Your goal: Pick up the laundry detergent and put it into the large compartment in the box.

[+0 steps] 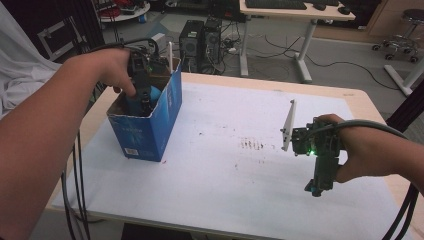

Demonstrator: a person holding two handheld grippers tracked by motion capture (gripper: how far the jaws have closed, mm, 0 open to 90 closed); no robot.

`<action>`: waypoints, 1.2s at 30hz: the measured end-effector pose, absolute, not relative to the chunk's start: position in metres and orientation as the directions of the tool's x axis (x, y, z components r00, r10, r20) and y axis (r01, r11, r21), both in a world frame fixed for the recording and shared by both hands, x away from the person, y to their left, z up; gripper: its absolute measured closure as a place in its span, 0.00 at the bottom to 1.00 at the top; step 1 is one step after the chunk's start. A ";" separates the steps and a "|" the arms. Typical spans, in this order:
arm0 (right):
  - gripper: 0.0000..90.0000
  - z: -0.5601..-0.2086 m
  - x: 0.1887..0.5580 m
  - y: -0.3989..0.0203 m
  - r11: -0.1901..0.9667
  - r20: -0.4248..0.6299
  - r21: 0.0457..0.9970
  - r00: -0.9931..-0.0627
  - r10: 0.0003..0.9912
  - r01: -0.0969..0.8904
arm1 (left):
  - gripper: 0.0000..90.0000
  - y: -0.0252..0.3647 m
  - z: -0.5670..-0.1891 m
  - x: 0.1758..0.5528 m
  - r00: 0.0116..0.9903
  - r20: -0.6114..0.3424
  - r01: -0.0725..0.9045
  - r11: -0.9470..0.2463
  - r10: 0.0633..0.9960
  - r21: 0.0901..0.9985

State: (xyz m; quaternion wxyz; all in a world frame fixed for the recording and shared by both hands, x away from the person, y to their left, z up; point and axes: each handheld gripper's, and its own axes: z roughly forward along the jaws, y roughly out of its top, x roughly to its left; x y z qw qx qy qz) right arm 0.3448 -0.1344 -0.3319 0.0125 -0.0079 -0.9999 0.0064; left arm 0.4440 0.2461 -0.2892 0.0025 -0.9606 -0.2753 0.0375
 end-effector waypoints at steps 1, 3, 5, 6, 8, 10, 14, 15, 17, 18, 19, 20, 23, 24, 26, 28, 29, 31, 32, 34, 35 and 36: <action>0.02 -0.332 0.345 -0.134 1.000 0.025 -0.011 -1.000 0.009 0.009 | 0.30 0.247 -0.287 0.444 0.845 -0.074 0.529 -0.848 0.529 -0.026; 0.02 -0.333 0.345 -0.133 1.000 0.024 -0.014 -1.000 0.012 0.011 | 0.29 0.248 -0.283 0.444 0.837 -0.071 0.542 -0.840 0.543 -0.026; 0.02 -0.333 0.345 -0.133 1.000 0.022 -0.014 -1.000 0.010 0.009 | 0.29 0.249 -0.277 0.444 0.838 -0.069 0.541 -0.841 0.541 -0.016; 0.02 -0.333 0.345 -0.133 1.000 0.021 -0.014 -1.000 0.009 0.009 | 0.29 0.249 -0.274 0.444 0.838 -0.065 0.543 -0.840 0.542 -0.010; 0.02 -0.333 0.345 -0.132 1.000 0.023 -0.013 -1.000 0.007 0.006 | 0.27 0.250 -0.269 0.443 0.836 -0.055 0.546 -0.838 0.546 -0.008; 0.02 -0.333 0.345 -0.132 1.000 0.024 -0.012 -1.000 0.005 0.005 | 0.24 0.250 -0.264 0.443 0.830 -0.048 0.556 -0.831 0.556 -0.022; 0.02 -0.333 0.345 -0.131 1.000 0.022 -0.011 -1.000 0.007 0.007 | 0.23 0.249 -0.254 0.442 0.827 -0.042 0.560 -0.828 0.560 -0.022; 0.02 -0.333 0.345 -0.131 1.000 0.021 -0.013 -1.000 0.008 0.008 | 0.23 0.249 -0.252 0.441 0.827 -0.043 0.560 -0.828 0.561 -0.016; 0.02 -0.332 0.344 -0.131 1.000 0.022 -0.011 -1.000 0.007 0.006 | 0.23 0.248 -0.247 0.440 0.827 -0.039 0.560 -0.828 0.560 -0.014; 0.02 -0.332 0.344 -0.131 1.000 0.023 -0.011 -1.000 0.010 0.009 | 0.22 0.248 -0.244 0.440 0.827 -0.038 0.561 -0.828 0.561 -0.013; 0.02 -0.332 0.344 -0.131 1.000 0.023 -0.009 -1.000 0.003 0.002 | 0.21 0.248 -0.242 0.439 0.827 -0.037 0.561 -0.828 0.561 -0.012; 0.02 -0.332 0.344 -0.132 1.000 0.022 -0.008 -1.000 0.005 0.005 | 0.20 0.247 -0.239 0.439 0.828 -0.036 0.559 -0.829 0.559 -0.008; 0.02 -0.331 0.344 -0.133 1.000 0.021 -0.009 -1.000 0.007 0.007 | 0.18 0.247 -0.233 0.437 0.828 -0.042 0.559 -0.829 0.559 -0.001; 0.02 -0.331 0.344 -0.133 1.000 0.021 -0.010 -1.000 0.010 0.010 | 0.18 0.246 -0.232 0.437 0.830 -0.045 0.556 -0.831 0.556 -0.004; 0.02 -0.331 0.344 -0.134 1.000 0.023 -0.013 -1.000 0.013 0.012 | 0.18 0.245 -0.229 0.436 0.829 -0.041 0.558 -0.830 0.558 -0.012; 0.02 -0.331 0.344 -0.134 1.000 0.023 -0.011 -1.000 0.012 0.012 | 0.15 0.244 -0.228 0.435 0.828 -0.034 0.559 -0.829 0.560 -0.015; 0.02 -0.330 0.344 -0.134 1.000 0.022 -0.010 -1.000 0.010 0.010 | 0.15 0.243 -0.225 0.434 0.831 -0.031 0.554 -0.832 0.555 -0.020; 0.02 -0.329 0.344 -0.133 1.000 0.020 -0.009 -1.000 0.006 0.006 | 0.15 0.240 -0.219 0.432 0.834 -0.031 0.551 -0.834 0.551 -0.010; 0.02 -0.329 0.344 -0.133 1.000 0.020 -0.009 -1.000 0.006 0.006 | 0.15 0.240 -0.219 0.432 0.834 -0.031 0.551 -0.834 0.551 -0.010; 0.02 -0.329 0.344 -0.133 1.000 0.020 -0.007 -1.000 0.004 0.004 | 0.15 0.240 -0.217 0.431 0.835 -0.037 0.549 -0.836 0.549 -0.009; 0.02 -0.328 0.344 -0.133 1.000 0.018 -0.008 -1.000 0.009 0.009 | 0.15 0.236 -0.213 0.428 0.840 -0.043 0.541 -0.841 0.541 -0.005; 0.02 -0.327 0.344 -0.133 1.000 0.017 -0.005 -1.000 0.006 0.006 | 0.12 0.234 -0.211 0.427 0.842 -0.044 0.538 -0.843 0.538 -0.004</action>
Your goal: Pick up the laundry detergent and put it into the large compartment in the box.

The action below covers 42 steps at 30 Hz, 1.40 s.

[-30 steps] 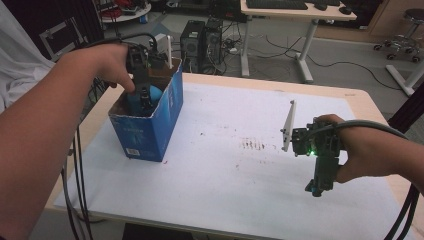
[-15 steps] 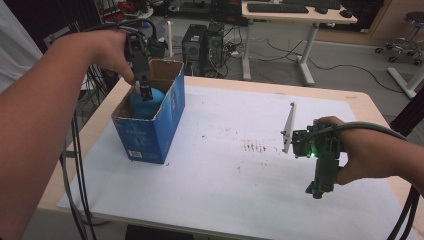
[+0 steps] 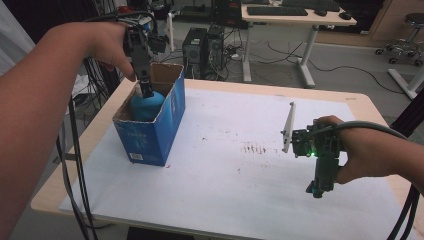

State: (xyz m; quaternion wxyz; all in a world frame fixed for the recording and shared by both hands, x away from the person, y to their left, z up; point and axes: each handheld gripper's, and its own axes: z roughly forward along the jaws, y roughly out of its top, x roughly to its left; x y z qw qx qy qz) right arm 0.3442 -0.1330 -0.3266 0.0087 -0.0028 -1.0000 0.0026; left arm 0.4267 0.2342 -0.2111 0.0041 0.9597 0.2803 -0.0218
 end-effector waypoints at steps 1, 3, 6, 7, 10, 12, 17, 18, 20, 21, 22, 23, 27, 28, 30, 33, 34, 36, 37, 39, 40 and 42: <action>0.02 -0.326 0.344 -0.133 1.000 0.017 -0.003 -1.000 0.007 0.007 | 0.10 0.232 -0.210 0.426 0.844 -0.039 0.535 -0.845 0.534 -0.005; 0.02 -0.325 0.344 -0.134 1.000 0.014 -0.006 -1.000 0.012 0.012 | 0.09 0.227 -0.207 0.424 0.849 -0.034 0.528 -0.849 0.528 -0.010; 0.02 -0.325 0.345 -0.134 1.000 0.015 -0.002 -1.000 0.014 0.014 | 0.07 0.219 -0.205 0.422 0.860 -0.033 0.510 -0.860 0.510 -0.013; 0.02 -0.325 0.346 -0.135 1.000 0.016 -0.002 -1.000 0.014 0.014 | 0.07 0.215 -0.205 0.422 0.864 -0.034 0.502 -0.865 0.502 -0.012; 0.02 -0.325 0.347 -0.136 1.000 0.017 -0.001 -1.000 0.019 0.019 | 0.05 0.206 -0.204 0.421 0.881 -0.043 0.472 -0.882 0.472 -0.005; 0.02 -0.325 0.347 -0.136 1.000 0.018 -0.007 -1.000 0.018 0.018 | 0.05 0.199 -0.204 0.420 0.892 -0.053 0.450 -0.893 0.449 0.005; 0.02 -0.326 0.347 -0.135 1.000 0.022 -0.010 -0.999 0.024 0.024 | 0.02 0.183 -0.207 0.420 0.911 -0.053 0.409 -0.913 0.408 -0.008; 0.02 -0.325 0.348 -0.135 1.000 0.018 -0.005 -1.000 0.018 0.018 | 0.02 0.180 -0.208 0.420 0.913 -0.049 0.404 -0.915 0.404 -0.008; 0.02 -0.326 0.349 -0.135 1.000 0.022 -0.009 -1.000 0.017 0.017 | 0.02 0.175 -0.210 0.420 0.919 -0.049 0.391 -0.920 0.391 -0.012; 0.02 -0.326 0.349 -0.135 1.000 0.022 -0.009 -1.000 0.017 0.017 | 0.02 0.173 -0.211 0.420 0.923 -0.050 0.381 -0.925 0.381 -0.009; 0.02 -0.327 0.349 -0.135 1.000 0.022 -0.013 -1.000 0.021 0.021 | 0.02 0.169 -0.214 0.419 0.927 -0.058 0.371 -0.929 0.371 -0.006; 0.02 -0.328 0.350 -0.134 1.000 0.023 -0.012 -1.000 0.013 0.013 | 0.02 0.164 -0.216 0.419 0.933 -0.066 0.354 -0.935 0.353 -0.008; 0.02 -0.327 0.350 -0.134 1.000 0.025 -0.008 -0.999 0.021 0.021 | 0.02 0.156 -0.223 0.418 0.946 -0.068 0.317 -0.948 0.317 -0.004; 0.02 -0.326 0.351 -0.134 1.000 0.022 -0.010 -0.999 0.026 0.026 | 0.02 0.153 -0.225 0.417 0.953 -0.065 0.296 -0.955 0.295 0.001; 0.02 -0.325 0.353 -0.134 1.000 0.024 -0.004 -0.999 0.025 0.025 | 0.02 0.147 -0.232 0.417 0.963 -0.069 0.263 -0.965 0.262 0.013; 0.02 -0.324 0.353 -0.134 1.000 0.019 -0.006 -0.999 0.027 0.027 | 0.02 0.143 -0.236 0.416 0.969 -0.070 0.240 -0.971 0.238 0.021; 0.02 -0.321 0.354 -0.133 1.000 0.020 -0.005 -0.999 0.028 0.028 | 0.02 0.141 -0.239 0.416 0.970 -0.071 0.234 -0.972 0.232 0.023; 0.02 -0.321 0.355 -0.133 1.000 0.018 -0.003 -0.999 0.030 0.030 | 0.02 0.138 -0.243 0.416 0.973 -0.072 0.220 -0.975 0.217 0.024; 0.02 -0.319 0.355 -0.132 0.999 0.017 -0.006 -0.999 0.035 0.035 | 0.02 0.136 -0.244 0.416 0.974 -0.075 0.216 -0.976 0.214 0.021; 0.02 -0.317 0.356 -0.131 1.000 0.013 0.001 -0.999 0.031 0.031 | 0.02 0.131 -0.247 0.418 0.978 -0.068 0.200 -0.980 0.199 0.019; 0.02 -0.316 0.355 -0.131 0.999 0.012 0.002 -0.999 0.034 0.034 | 0.02 0.130 -0.249 0.419 0.979 -0.065 0.193 -0.981 0.192 0.017; 0.02 -0.315 0.355 -0.130 0.999 0.013 0.001 -0.999 0.041 0.041 | 0.02 0.128 -0.250 0.420 0.981 -0.059 0.185 -0.983 0.184 0.013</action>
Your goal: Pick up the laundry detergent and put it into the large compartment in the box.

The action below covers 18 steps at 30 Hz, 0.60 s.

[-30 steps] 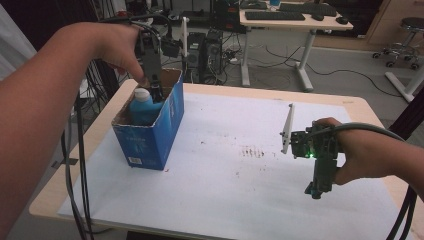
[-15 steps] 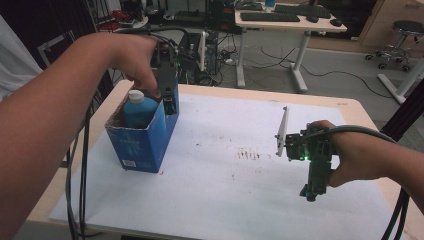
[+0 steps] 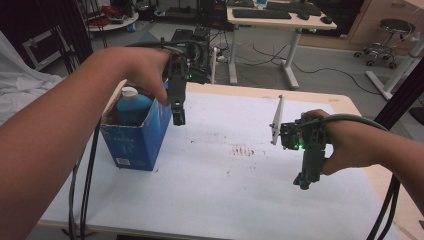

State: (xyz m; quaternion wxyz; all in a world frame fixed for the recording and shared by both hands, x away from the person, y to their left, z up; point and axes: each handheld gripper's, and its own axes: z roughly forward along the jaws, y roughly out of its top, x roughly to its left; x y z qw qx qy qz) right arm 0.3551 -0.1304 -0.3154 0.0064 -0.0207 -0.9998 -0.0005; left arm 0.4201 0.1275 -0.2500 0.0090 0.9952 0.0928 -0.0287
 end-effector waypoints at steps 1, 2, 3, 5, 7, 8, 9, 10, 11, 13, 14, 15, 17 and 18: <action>0.02 -0.316 0.356 -0.130 0.999 0.014 0.002 -0.999 0.036 0.036 | 0.02 0.125 -0.252 0.422 0.983 -0.053 0.179 -0.984 0.178 0.012; 0.02 -0.316 0.356 -0.130 0.999 0.016 0.001 -0.999 0.039 0.039 | 0.02 0.122 -0.255 0.424 0.984 -0.043 0.176 -0.984 0.175 0.016; 0.02 -0.317 0.357 -0.131 0.999 0.011 -0.004 -0.999 0.043 0.043 | 0.02 0.120 -0.256 0.426 0.984 -0.035 0.174 -0.985 0.174 0.015; 0.02 -0.317 0.357 -0.131 0.999 0.009 -0.008 -0.999 0.046 0.046 | 0.02 0.114 -0.261 0.430 0.984 -0.030 0.174 -0.985 0.173 0.012; 0.02 -0.317 0.357 -0.131 0.999 0.006 -0.001 -0.999 0.043 0.043 | 0.02 0.110 -0.264 0.434 0.985 -0.024 0.173 -0.985 0.173 0.009; 0.02 -0.316 0.356 -0.130 0.999 0.012 -0.001 -0.999 0.051 0.051 | 0.02 0.108 -0.267 0.438 0.984 -0.019 0.179 -0.984 0.179 0.004; 0.02 -0.315 0.356 -0.130 0.999 0.008 0.000 -0.999 0.050 0.050 | 0.02 0.108 -0.267 0.438 0.984 -0.019 0.179 -0.984 0.179 0.004; 0.02 -0.315 0.355 -0.131 0.999 0.010 0.000 -0.999 0.047 0.047 | 0.02 0.107 -0.270 0.441 0.984 -0.019 0.178 -0.984 0.178 -0.004; 0.02 -0.315 0.355 -0.131 0.999 0.012 -0.002 -0.999 0.050 0.050 | 0.02 0.107 -0.270 0.441 0.984 -0.019 0.178 -0.984 0.178 -0.004; 0.02 -0.315 0.356 -0.132 0.999 0.012 -0.003 -0.999 0.041 0.041 | 0.02 0.106 -0.272 0.443 0.984 -0.016 0.177 -0.984 0.177 -0.002; 0.02 -0.315 0.356 -0.132 0.999 0.012 -0.005 -0.999 0.050 0.049 | 0.02 0.106 -0.272 0.444 0.984 -0.013 0.178 -0.984 0.178 -0.003; 0.02 -0.315 0.357 -0.132 0.999 0.010 -0.004 -0.999 0.047 0.047 | 0.02 0.105 -0.272 0.444 0.985 -0.009 0.173 -0.985 0.173 0.004; 0.02 -0.315 0.357 -0.132 0.999 0.012 -0.003 -0.999 0.049 0.049 | 0.02 0.104 -0.271 0.443 0.986 -0.012 0.169 -0.985 0.169 0.017; 0.02 -0.315 0.357 -0.132 0.999 0.012 -0.002 -0.999 0.049 0.049 | 0.02 0.103 -0.271 0.444 0.986 -0.014 0.164 -0.986 0.163 0.022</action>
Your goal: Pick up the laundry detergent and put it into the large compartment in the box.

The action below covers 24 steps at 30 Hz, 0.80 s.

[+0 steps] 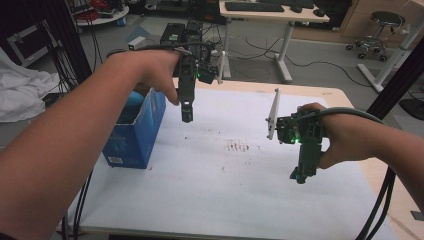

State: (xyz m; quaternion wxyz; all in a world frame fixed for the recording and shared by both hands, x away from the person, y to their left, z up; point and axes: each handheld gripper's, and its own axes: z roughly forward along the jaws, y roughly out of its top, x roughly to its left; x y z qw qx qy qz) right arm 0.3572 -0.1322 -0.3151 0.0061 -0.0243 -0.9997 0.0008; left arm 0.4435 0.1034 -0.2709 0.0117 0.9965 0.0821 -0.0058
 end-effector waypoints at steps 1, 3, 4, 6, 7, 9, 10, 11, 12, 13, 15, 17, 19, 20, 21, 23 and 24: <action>0.02 -0.315 0.357 -0.132 0.999 0.016 0.000 -0.999 0.047 0.047 | 0.02 0.102 -0.270 0.444 0.987 -0.014 0.158 -0.987 0.158 0.028; 0.02 -0.315 0.358 -0.132 0.999 0.016 -0.001 -0.999 0.048 0.048 | 0.02 0.101 -0.270 0.444 0.988 -0.017 0.156 -0.987 0.156 0.036; 0.02 -0.316 0.359 -0.132 0.999 0.015 0.002 -0.999 0.042 0.042 | 0.02 0.098 -0.271 0.447 0.988 -0.018 0.154 -0.987 0.153 0.039; 0.02 -0.316 0.359 -0.132 0.999 0.012 0.001 -0.999 0.046 0.046 | 0.02 0.096 -0.272 0.449 0.988 -0.016 0.156 -0.987 0.155 0.035; 0.02 -0.316 0.359 -0.132 0.999 0.012 0.001 -0.999 0.046 0.046 | 0.02 0.094 -0.272 0.450 0.987 -0.014 0.161 -0.986 0.160 0.033; 0.02 -0.316 0.359 -0.133 0.999 0.014 0.001 -0.999 0.048 0.048 | 0.02 0.091 -0.272 0.452 0.988 -0.013 0.157 -0.987 0.156 0.036; 0.02 -0.316 0.359 -0.133 0.999 0.009 0.003 -0.999 0.044 0.044 | 0.02 0.090 -0.272 0.452 0.988 -0.015 0.156 -0.987 0.155 0.035; 0.02 -0.315 0.359 -0.134 0.999 0.012 0.004 -0.999 0.041 0.041 | 0.02 0.089 -0.272 0.453 0.988 -0.014 0.153 -0.987 0.153 0.037; 0.02 -0.315 0.359 -0.134 0.999 0.007 0.004 -0.999 0.045 0.045 | 0.02 0.088 -0.272 0.453 0.988 -0.014 0.151 -0.988 0.151 0.036; 0.02 -0.316 0.359 -0.135 0.999 0.007 0.005 -0.999 0.043 0.043 | 0.02 0.089 -0.273 0.454 0.987 -0.015 0.160 -0.987 0.159 0.034; 0.02 -0.315 0.359 -0.135 0.999 0.011 0.002 -0.999 0.046 0.046 | 0.02 0.089 -0.274 0.455 0.987 -0.013 0.162 -0.986 0.162 0.030; 0.02 -0.316 0.358 -0.135 0.999 0.011 0.001 -0.999 0.052 0.052 | 0.02 0.090 -0.274 0.455 0.986 -0.015 0.167 -0.986 0.166 0.028; 0.02 -0.316 0.359 -0.135 0.999 0.006 0.005 -0.999 0.043 0.043 | 0.02 0.091 -0.274 0.455 0.985 -0.013 0.171 -0.985 0.171 0.031; 0.02 -0.316 0.359 -0.135 0.999 0.006 0.005 -0.999 0.043 0.043 | 0.02 0.091 -0.274 0.455 0.985 -0.013 0.171 -0.985 0.171 0.031; 0.02 -0.315 0.359 -0.134 0.999 0.007 0.007 -0.999 0.042 0.042 | 0.02 0.091 -0.273 0.456 0.985 -0.017 0.174 -0.984 0.174 0.027; 0.02 -0.316 0.358 -0.133 0.999 0.007 0.007 -0.999 0.036 0.036 | 0.02 0.091 -0.274 0.456 0.986 -0.014 0.169 -0.985 0.169 0.027; 0.02 -0.316 0.358 -0.133 0.999 0.005 0.004 -0.999 0.034 0.034 | 0.02 0.091 -0.274 0.455 0.986 -0.015 0.167 -0.986 0.166 0.025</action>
